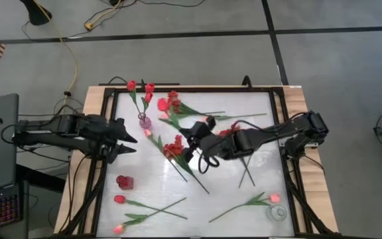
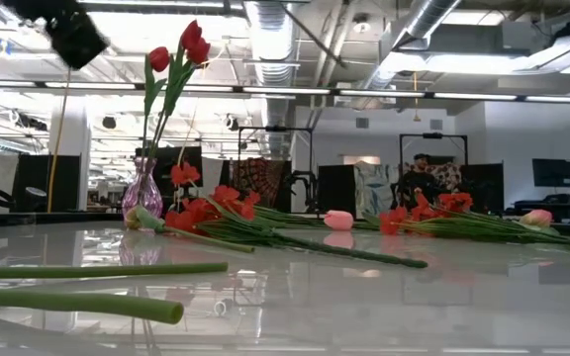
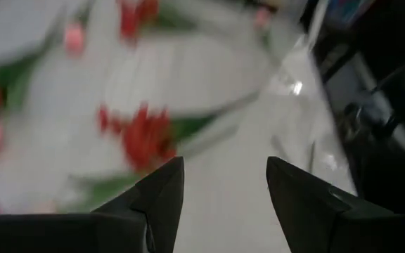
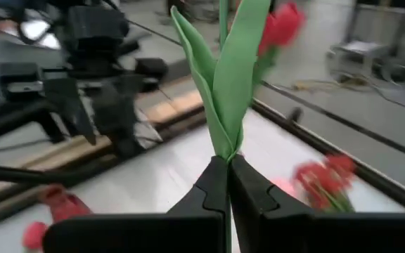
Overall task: Sort flowers into vase by color
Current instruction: Put the red tulip into the purple vase
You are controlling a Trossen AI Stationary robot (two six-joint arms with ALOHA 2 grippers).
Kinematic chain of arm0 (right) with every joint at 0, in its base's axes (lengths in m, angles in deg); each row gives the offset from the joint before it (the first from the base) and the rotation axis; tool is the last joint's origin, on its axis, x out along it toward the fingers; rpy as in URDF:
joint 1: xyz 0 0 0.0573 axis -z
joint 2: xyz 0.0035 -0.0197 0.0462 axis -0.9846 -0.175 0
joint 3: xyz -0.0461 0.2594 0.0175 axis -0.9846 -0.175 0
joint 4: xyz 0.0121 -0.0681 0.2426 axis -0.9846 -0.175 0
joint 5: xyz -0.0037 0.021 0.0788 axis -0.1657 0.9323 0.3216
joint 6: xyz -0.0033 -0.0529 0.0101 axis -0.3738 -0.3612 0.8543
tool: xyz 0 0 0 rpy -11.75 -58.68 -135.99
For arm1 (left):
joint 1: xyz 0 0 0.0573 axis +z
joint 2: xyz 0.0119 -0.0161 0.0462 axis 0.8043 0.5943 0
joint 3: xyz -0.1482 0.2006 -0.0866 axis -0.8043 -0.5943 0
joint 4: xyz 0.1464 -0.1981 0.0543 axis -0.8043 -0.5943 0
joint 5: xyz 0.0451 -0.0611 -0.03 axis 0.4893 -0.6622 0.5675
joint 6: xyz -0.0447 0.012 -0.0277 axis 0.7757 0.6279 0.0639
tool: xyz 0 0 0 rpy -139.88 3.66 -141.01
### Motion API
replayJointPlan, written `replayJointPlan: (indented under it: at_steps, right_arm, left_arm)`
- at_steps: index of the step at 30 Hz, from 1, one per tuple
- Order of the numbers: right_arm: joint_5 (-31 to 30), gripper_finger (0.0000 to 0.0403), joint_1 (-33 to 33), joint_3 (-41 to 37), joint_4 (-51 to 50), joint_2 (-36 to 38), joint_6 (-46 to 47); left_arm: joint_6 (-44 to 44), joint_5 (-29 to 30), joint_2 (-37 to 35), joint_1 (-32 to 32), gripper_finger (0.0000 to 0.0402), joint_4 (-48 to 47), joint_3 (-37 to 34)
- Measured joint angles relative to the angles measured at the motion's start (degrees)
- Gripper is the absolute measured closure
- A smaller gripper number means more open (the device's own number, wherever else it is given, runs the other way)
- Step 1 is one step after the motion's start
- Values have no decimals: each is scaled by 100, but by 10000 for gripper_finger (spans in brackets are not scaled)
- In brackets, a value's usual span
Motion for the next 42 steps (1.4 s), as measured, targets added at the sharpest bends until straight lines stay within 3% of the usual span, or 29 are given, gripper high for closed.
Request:
replayJointPlan:
  at_steps: [9, 14, 19, 27, 33, 42]
  right_arm:
    - [2135, 371, 267, -523, 2480, -44, -726]
    - [2748, 371, 375, -837, 3621, -45, -717]
    - [2982, 371, 432, -1010, 4127, -35, -667]
    - [2974, 371, 469, -1545, 4923, -74, -390]
    - [3017, 370, 495, -1574, 5498, -528, -341]
    - [3037, 370, 537, -1585, 5473, -597, -326]
  left_arm:
    - [-168, 52, -248, -490, 211, 3275, -1347]
    - [-214, 607, -103, -777, 211, 5393, -2235]
    - [-339, 991, 369, -971, 211, 6861, -2577]
    - [-467, 1080, 1553, -1079, 211, 8100, -2487]
    - [-621, 1051, 2528, -1079, 211, 8681, -2116]
    - [-772, 1059, 3156, -1072, 211, 8634, -1675]
